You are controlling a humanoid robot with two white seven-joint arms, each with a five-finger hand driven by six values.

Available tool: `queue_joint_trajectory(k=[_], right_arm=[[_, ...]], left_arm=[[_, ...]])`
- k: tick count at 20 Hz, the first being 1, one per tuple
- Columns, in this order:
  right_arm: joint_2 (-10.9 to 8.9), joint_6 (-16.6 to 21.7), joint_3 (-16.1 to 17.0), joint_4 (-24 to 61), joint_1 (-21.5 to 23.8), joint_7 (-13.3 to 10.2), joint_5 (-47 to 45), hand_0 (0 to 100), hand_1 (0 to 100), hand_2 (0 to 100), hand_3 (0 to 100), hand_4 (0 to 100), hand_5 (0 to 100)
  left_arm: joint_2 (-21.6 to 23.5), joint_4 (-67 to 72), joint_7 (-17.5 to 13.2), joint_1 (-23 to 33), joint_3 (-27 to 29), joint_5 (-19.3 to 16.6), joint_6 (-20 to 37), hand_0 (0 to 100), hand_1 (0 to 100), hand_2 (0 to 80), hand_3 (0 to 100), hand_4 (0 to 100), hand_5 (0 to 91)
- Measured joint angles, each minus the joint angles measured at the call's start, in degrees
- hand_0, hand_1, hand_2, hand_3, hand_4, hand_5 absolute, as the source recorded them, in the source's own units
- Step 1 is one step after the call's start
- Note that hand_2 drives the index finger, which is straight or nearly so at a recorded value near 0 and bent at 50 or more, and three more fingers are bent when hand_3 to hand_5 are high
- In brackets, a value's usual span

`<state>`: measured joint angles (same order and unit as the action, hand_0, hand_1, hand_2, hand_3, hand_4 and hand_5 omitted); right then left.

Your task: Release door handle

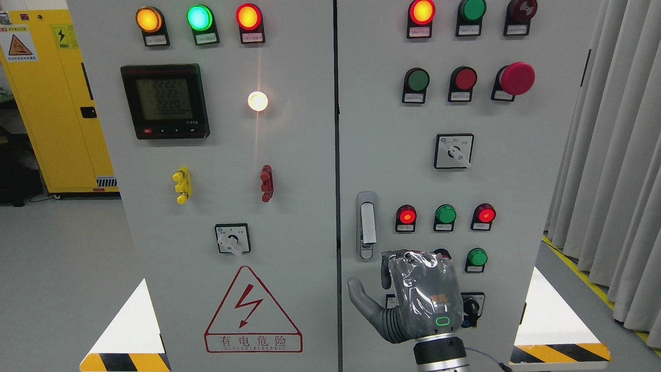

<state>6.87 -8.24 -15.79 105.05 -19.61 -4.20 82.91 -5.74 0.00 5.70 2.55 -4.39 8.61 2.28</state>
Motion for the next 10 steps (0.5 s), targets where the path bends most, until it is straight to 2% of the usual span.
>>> queue_joint_trajectory(k=[10], right_arm=[[0.0,-0.8,0.9,-1.9,-4.1,1.0,0.2,24,24,100,100,100,100]], left_arm=[[0.0,0.0,0.0,0.0,0.0,0.0,0.0,12,56,0.0,0,0,0.0]])
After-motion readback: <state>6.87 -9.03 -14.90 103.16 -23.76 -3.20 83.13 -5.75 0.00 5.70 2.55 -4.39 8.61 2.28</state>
